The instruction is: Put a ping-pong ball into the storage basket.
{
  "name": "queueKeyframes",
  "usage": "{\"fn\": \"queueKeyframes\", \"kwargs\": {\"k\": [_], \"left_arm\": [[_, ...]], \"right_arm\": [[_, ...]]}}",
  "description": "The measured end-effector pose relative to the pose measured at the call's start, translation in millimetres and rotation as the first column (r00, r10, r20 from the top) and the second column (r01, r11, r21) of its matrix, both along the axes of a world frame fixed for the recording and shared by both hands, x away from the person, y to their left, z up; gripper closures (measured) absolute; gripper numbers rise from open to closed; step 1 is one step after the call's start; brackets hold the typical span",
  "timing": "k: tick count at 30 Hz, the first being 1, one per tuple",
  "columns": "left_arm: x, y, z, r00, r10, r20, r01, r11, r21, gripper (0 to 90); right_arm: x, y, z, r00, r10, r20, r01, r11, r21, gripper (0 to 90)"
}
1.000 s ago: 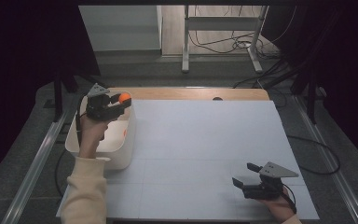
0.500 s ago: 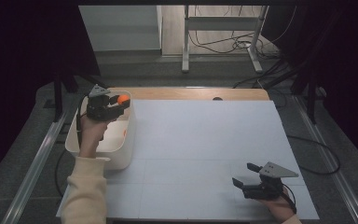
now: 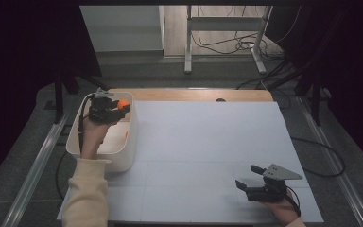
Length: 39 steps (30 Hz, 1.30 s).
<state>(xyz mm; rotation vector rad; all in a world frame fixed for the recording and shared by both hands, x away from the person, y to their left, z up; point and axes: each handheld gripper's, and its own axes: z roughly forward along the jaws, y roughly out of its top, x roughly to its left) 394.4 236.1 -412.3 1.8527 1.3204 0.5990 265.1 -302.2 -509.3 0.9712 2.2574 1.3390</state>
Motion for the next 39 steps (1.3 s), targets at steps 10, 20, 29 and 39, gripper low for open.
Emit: {"fn": "queueKeyframes", "kwargs": {"k": [10,20,29,39], "left_arm": [[1.6,0.5,-2.9,0.9994,0.013,-0.033,-0.011,0.9989,0.044,49.7],[0.8,-0.7,-1.9,0.9992,0.014,-0.038,-0.012,0.9981,0.060,49.6],[-2.7,0.5,4.6,0.9962,0.086,0.015,-0.087,0.9948,0.054,22.0],[-9.2,-5.4,14.5,0.9989,-0.003,0.047,0.004,0.9994,-0.033,19.1]], "right_arm": [[0.1,0.0,-0.1,1.0000,-0.001,-0.001,0.001,1.000,0.002,15.0],[0.2,0.1,-0.3,1.0000,-0.002,-0.004,0.002,1.000,0.000,15.1],[0.1,0.0,-0.3,1.0000,-0.002,-0.003,0.002,1.000,0.000,15.1],[-0.1,-0.1,-0.2,1.0000,-0.004,-0.003,0.004,1.000,-0.003,15.0]]}}
